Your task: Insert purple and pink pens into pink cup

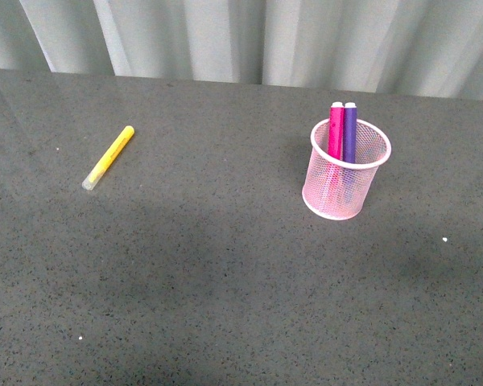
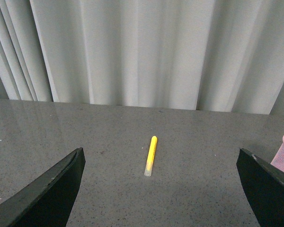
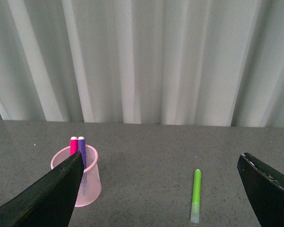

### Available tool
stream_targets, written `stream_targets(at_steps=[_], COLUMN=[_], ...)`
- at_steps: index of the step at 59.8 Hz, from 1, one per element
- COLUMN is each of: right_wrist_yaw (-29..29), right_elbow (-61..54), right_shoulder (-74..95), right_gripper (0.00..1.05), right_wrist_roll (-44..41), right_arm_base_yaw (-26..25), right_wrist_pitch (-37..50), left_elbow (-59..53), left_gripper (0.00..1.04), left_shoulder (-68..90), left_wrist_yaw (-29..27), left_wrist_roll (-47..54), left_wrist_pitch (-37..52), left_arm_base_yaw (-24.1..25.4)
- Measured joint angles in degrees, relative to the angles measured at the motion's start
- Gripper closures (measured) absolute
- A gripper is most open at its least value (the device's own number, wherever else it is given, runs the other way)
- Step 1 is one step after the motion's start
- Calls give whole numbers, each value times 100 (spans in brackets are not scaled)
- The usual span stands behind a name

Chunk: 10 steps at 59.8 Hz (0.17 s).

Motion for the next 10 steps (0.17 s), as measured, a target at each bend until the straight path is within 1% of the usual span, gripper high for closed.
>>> stream_targets(at_steps=[10], right_wrist_yaw=[0], right_elbow=[0], right_shoulder=[0], right_gripper=[7], right_wrist_roll=[0], right_arm_base_yaw=[0], right_wrist_pitch=[0], left_elbow=[0], left_gripper=[7], left_shoulder=[0], left_wrist_yaw=[0], left_wrist_roll=[0], left_wrist_pitch=[0], left_arm_base_yaw=[0])
